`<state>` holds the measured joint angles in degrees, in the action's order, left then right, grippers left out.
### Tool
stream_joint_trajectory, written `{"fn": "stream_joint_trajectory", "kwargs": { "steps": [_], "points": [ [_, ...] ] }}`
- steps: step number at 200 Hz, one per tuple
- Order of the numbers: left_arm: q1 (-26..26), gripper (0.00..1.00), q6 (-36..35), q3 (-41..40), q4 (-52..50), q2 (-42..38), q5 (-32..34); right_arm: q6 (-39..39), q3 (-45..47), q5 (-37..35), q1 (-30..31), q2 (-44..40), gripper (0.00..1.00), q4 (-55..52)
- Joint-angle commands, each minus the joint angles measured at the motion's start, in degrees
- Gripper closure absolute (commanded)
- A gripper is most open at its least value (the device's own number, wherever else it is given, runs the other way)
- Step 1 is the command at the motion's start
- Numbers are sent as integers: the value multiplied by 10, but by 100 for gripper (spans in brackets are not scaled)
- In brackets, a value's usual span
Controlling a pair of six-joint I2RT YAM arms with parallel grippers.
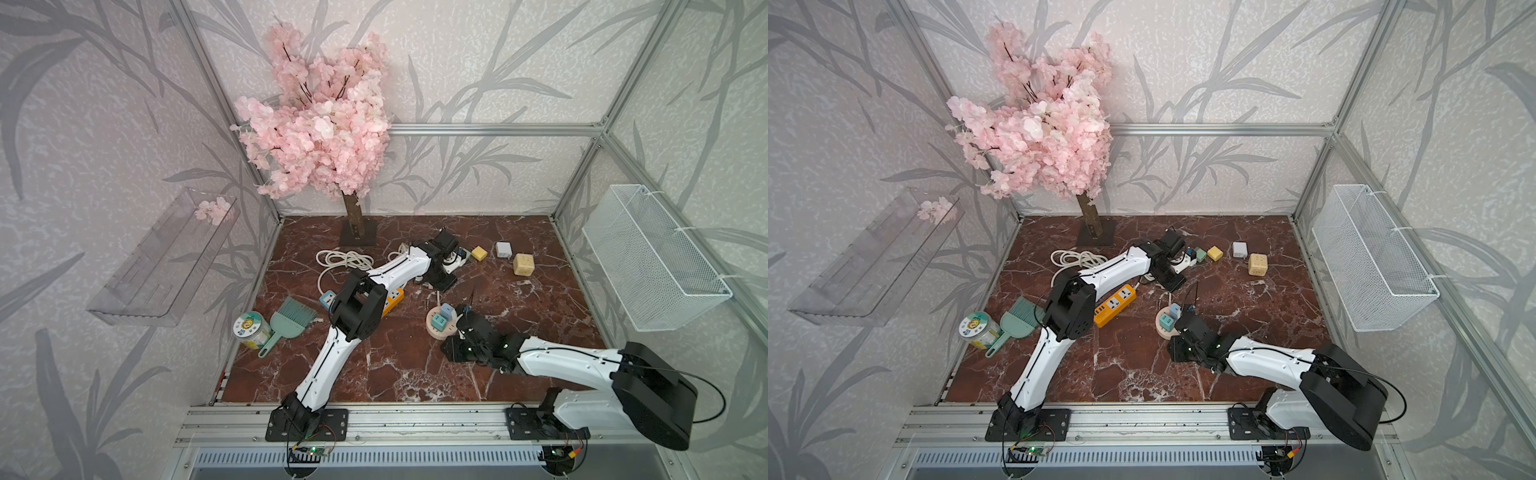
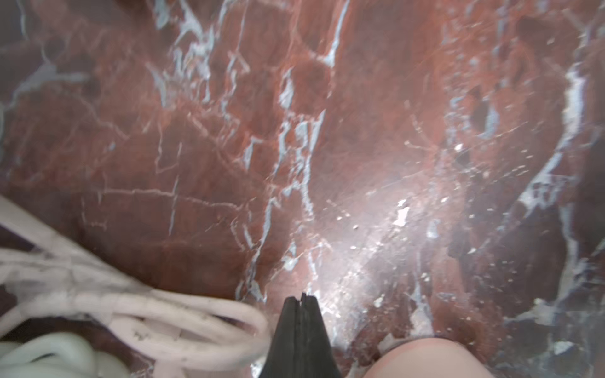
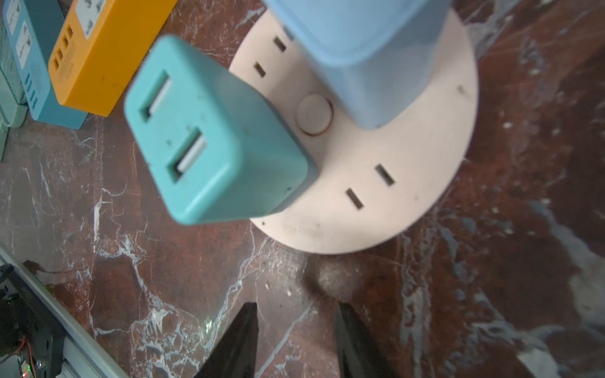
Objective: Pull the plug off the socket
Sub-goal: Move the socket to the center of the board.
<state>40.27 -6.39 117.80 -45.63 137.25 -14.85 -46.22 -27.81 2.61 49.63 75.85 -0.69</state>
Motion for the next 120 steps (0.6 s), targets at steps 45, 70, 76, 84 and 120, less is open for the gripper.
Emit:
{"fn": "stream_joint_trajectory", "kwargs": {
  "steps": [45,70,76,84,120],
  "points": [
    [-44,100,18,-79,11,-24,23,-25,0,-3,3,66,58,96],
    [-76,100,35,-130,28,-53,10,-20,-5,-11,3,68,58,91],
    [-81,100,36,-146,32,-63,10,-18,-7,-14,3,68,58,87],
    [-88,100,37,-172,41,-80,9,-14,-11,-18,3,69,58,81],
    [-102,100,33,-286,89,-153,17,-7,-22,-33,3,94,58,81]
  ]
}}
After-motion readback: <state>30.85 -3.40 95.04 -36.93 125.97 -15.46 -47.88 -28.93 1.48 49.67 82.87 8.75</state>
